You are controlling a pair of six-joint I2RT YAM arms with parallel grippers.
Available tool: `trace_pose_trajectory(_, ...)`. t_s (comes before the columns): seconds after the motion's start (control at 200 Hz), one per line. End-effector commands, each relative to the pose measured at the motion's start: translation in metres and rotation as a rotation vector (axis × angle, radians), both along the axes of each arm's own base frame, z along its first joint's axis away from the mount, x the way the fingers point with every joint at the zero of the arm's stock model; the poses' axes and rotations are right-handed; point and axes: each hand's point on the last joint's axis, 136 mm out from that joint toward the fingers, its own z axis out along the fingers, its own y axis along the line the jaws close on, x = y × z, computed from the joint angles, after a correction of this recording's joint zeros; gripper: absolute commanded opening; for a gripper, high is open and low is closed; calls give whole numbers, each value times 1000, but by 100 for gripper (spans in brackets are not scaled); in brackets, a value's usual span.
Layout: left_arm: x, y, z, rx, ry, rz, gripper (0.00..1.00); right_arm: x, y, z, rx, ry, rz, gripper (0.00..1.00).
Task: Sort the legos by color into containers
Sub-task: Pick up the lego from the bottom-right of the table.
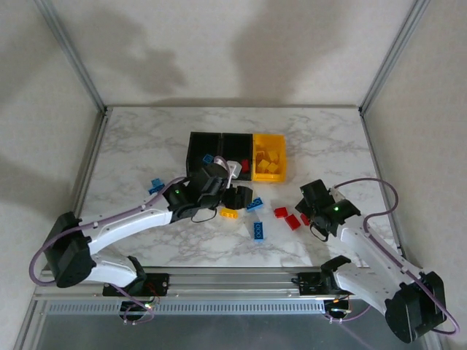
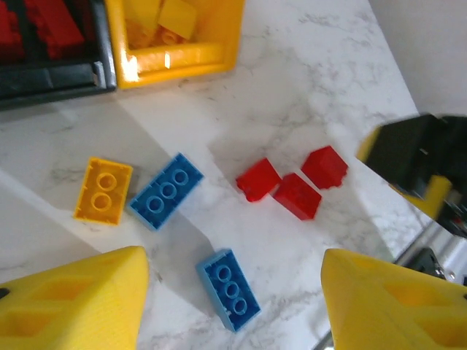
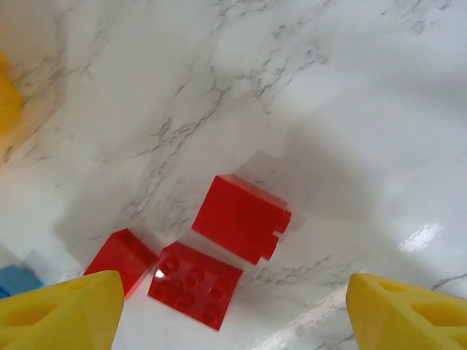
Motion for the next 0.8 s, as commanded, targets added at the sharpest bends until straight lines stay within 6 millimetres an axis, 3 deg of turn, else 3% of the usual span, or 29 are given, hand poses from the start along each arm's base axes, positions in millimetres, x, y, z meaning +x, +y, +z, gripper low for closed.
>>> trace_pose_trajectory(0.0,-15,-6,9,-52,-17,-52,65,7,0,-14,28,10,-18,80)
trace_pose_trajectory(0.31,-15,-3,-10,-8,9,-24,65,31,-5,-27,32,22,-30,80)
trace_pose_trajectory(0.526,-14,0,-17,20,15,-8,64,29,3,-47,63,73,-17,78)
trace_pose_trajectory(0.696,-13,3,-24,39,22,3,64,22,1,-56,63,94,-25,72)
trace_pose_trajectory(0.796,-12,3,-27,46,25,6,64,20,1,-58,63,98,-24,59)
